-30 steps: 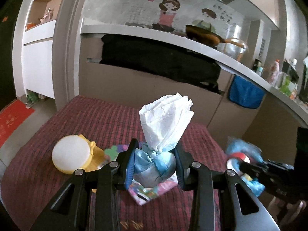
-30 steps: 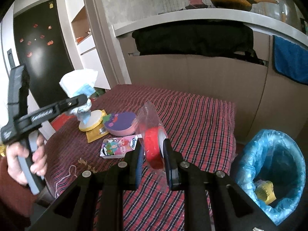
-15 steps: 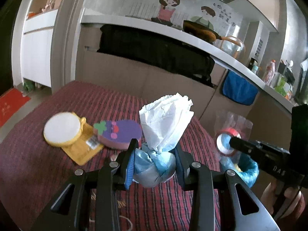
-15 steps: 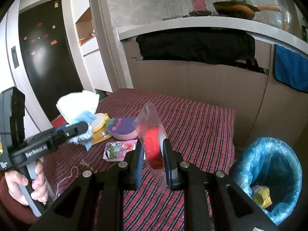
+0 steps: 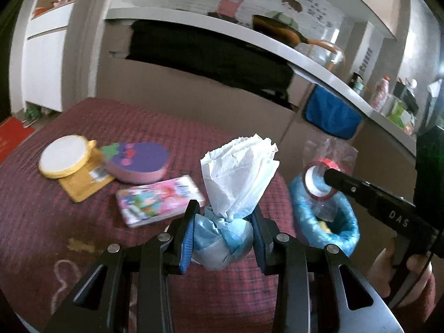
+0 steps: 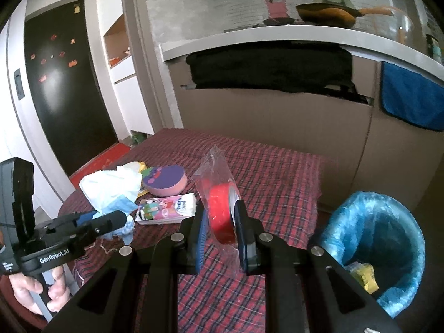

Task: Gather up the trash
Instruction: 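Carry tissue bundle and bagged tape over the bin and release both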

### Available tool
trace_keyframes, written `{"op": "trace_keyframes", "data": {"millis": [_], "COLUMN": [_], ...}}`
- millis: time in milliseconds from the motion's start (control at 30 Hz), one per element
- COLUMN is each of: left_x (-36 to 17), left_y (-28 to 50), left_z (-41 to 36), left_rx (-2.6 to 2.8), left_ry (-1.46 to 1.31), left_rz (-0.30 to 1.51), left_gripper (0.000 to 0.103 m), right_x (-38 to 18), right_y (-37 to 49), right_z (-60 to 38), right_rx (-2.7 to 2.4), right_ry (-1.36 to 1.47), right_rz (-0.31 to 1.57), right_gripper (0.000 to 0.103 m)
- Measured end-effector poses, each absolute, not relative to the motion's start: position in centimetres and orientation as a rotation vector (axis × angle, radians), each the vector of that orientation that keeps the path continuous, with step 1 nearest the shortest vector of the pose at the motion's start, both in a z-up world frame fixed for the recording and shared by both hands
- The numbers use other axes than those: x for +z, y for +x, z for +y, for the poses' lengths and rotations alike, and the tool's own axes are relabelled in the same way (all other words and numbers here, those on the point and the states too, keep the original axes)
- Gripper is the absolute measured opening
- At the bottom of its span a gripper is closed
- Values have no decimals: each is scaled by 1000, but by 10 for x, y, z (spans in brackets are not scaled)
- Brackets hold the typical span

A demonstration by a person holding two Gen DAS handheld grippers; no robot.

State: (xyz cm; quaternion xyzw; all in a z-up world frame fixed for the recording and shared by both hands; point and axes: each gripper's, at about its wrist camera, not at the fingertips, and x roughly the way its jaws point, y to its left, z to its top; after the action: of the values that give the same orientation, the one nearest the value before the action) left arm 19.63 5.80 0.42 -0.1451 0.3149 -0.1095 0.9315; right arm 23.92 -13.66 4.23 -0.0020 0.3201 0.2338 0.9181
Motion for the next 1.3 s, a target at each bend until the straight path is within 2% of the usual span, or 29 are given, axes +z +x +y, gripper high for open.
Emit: {"op": "trace_keyframes", "data": {"millis": [367, 733, 1033, 1300], "left_x": [40, 48, 24, 0], "left_y": [221, 247, 276, 296], "left_z": [-40, -140, -179, -178], "left_rx": [-331, -434, -450, -436], "left_ry": [-235, -147, -119, -142], "left_rz": [574, 550, 611, 661], "left_gripper": [37, 37, 37, 37], "right_x": [58, 53, 30, 10], "right_y": [228, 223, 243, 263], "right_z": [-224, -311, -352, -357], "right_rx": [362, 216, 166, 159], "right_ry": [40, 60, 136, 158], "right_rz": [595, 572, 621, 663], "right_gripper": [17, 17, 17, 17]}}
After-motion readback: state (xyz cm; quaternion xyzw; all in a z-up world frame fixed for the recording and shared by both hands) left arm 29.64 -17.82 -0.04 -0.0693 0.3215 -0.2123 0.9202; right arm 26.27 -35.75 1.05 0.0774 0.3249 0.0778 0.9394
